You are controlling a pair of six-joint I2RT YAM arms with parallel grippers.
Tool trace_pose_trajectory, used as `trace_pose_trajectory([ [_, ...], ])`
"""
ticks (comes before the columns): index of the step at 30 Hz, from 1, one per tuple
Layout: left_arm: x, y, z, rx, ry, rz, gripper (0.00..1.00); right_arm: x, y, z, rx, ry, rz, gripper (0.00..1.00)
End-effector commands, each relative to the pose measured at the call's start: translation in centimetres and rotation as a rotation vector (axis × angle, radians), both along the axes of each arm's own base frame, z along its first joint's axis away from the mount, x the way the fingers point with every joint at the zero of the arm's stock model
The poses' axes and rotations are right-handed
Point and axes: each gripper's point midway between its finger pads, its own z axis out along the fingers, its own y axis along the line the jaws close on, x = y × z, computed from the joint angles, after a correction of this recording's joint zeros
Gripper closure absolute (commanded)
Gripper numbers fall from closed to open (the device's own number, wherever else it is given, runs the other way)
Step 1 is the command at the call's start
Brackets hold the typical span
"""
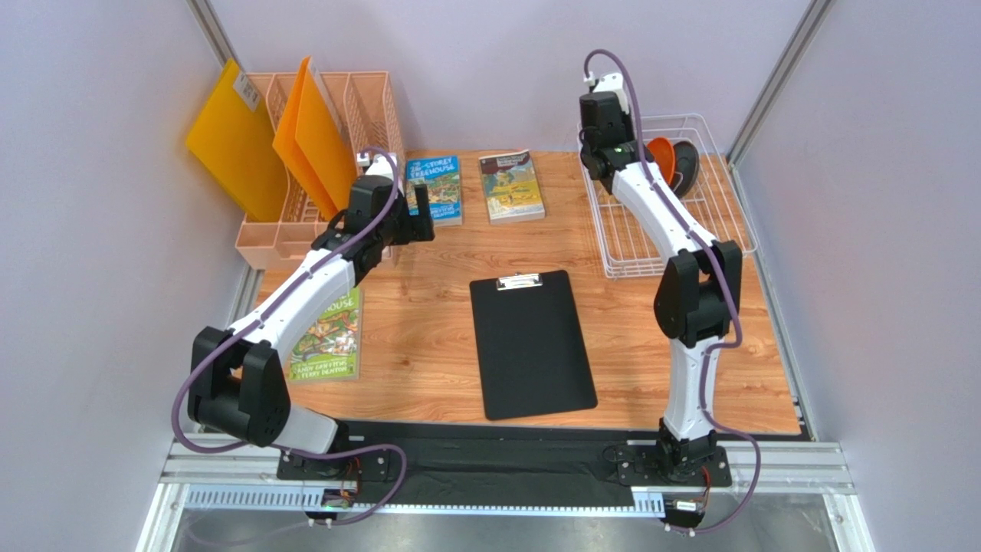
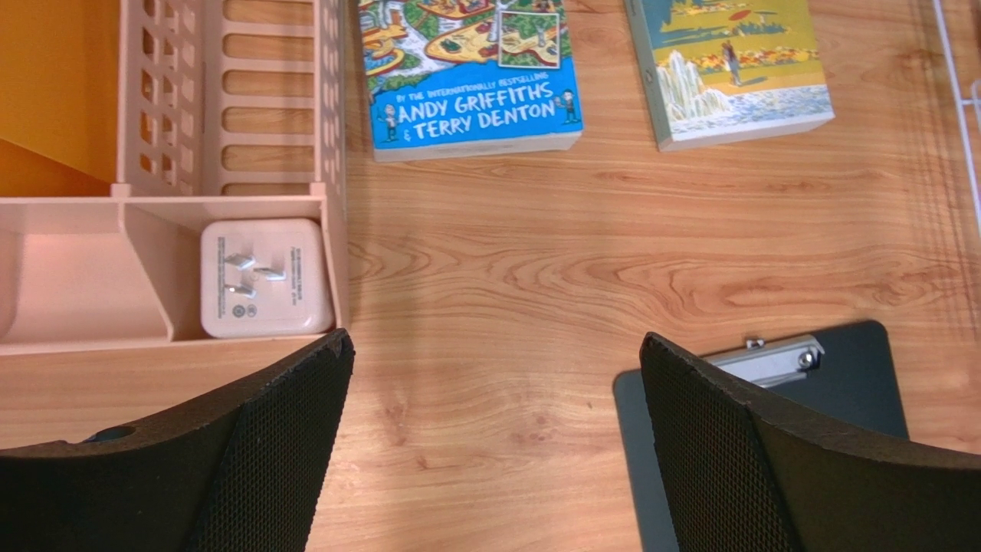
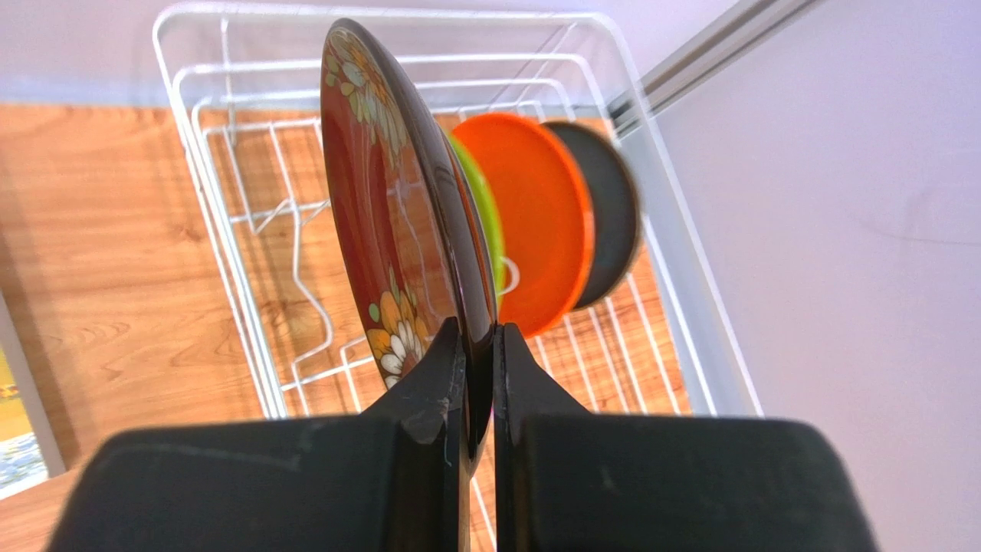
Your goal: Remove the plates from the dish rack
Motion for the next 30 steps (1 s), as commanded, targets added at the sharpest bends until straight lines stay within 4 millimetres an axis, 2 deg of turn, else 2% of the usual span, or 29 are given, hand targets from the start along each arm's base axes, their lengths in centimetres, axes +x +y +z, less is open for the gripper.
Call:
trace_pose_trajectory([
  [1, -0.6, -1.6, 2.0, -0.084, -0.054, -0.068, 0.01, -2.6, -0.9, 9.2, 0.084, -0.211, -0.033, 1.0],
  [2, -0.7, -2.2, 2.3, -0.101, -0.059, -0.095, 0.01, -3.5, -0.8, 8.8, 0.097, -0.168, -0.019, 1.0],
  [3, -0.7, -2.5, 2.7, -0.112, -0.068, -0.109, 0.01, -4.5, -0.5, 10.1, 0.133, -0.179, 0.006, 1.0],
  [5, -1.0, -3.4, 3.3, -0.148, -0.074, -0.155, 0.03, -6.0, 1.0, 9.8, 0.23, -0.137, 0.073, 1.0],
  [6, -1.2, -3.8, 3.6, -0.165, -0.08, -0.17, 0.03, -7.4, 1.2, 10.4, 0.278, -0.139, 0.097, 1.0],
  [8, -1.7, -5.1, 4.2, -0.216, -0.081, -0.236, 0.04, -9.0, 3.3, 9.9, 0.386, -0.103, 0.189, 1.0],
  [9, -2.0, -5.5, 4.3, -0.237, -0.076, -0.252, 0.04, -10.6, 4.0, 11.1, 0.434, -0.119, 0.231, 1.0],
  [10, -2.1, -6.0, 4.6, -0.272, -0.075, -0.263, 0.04, -11.5, 5.5, 9.2, 0.489, -0.059, 0.296, 1.0],
  [11, -2.6, -6.7, 4.6, -0.3, -0.065, -0.297, 0.05, -12.9, 6.2, 10.3, 0.568, -0.088, 0.322, 1.0],
  [12, -2.9, -6.9, 4.4, -0.328, -0.051, -0.298, 0.06, -13.6, 6.9, 10.1, 0.611, -0.076, 0.351, 1.0],
  [13, -3.0, -7.3, 4.6, -0.347, -0.053, -0.311, 0.07, -14.7, 8.3, 7.9, 0.671, -0.009, 0.397, 1.0],
  [14, -3.5, -7.8, 4.8, -0.373, -0.046, -0.344, 0.07, -15.6, 9.1, 9.0, 0.74, -0.043, 0.429, 1.0],
  [15, -3.9, -8.1, 4.4, -0.404, -0.027, -0.344, 0.07, -16.1, 9.6, 8.3, 0.774, -0.031, 0.443, 1.0],
  [16, -4.3, -8.6, 4.8, -0.435, -0.035, -0.372, 0.07, -17.4, 11.3, 6.3, 0.842, 0.042, 0.514, 1.0],
  [17, -4.9, -8.8, 3.9, -0.454, -0.015, -0.379, 0.07, -17.8, 12.0, 7.1, 0.88, 0.011, 0.562, 1.0],
  [19, -5.7, -9.7, 4.9, -0.528, -0.042, -0.426, 0.05, -19.3, 13.7, 6.9, 0.966, 0.04, 0.638, 1.0],
  [20, -6.4, -9.7, 3.6, -0.552, -0.015, -0.426, 0.05, -19.7, 14.2, 6.3, 1.0, 0.035, 0.661, 1.0],
  [22, -7.1, -10.4, 4.5, -0.626, -0.044, -0.461, 0.04, -20.7, 15.4, 5.7, 1.059, 0.074, 0.694, 1.0],
  [23, -7.7, -10.4, 3.7, -0.642, -0.033, -0.464, 0.04, -21.0, 15.8, 4.9, 1.071, 0.092, 0.699, 1.0],
  [25, -7.9, -10.7, 3.7, -0.685, -0.032, -0.468, 0.04, -21.8, 16.8, 4.3, 1.106, 0.129, 0.726, 1.0],
  [26, -8.1, -10.6, 3.0, -0.692, -0.018, -0.462, 0.04, -22.0, 17.3, 3.6, 1.115, 0.14, 0.734, 1.0],
  [30, -8.4, -10.5, 2.1, -0.713, -0.017, -0.447, 0.05, -23.3, 18.9, 2.9, 1.171, 0.177, 0.787, 1.0],
])
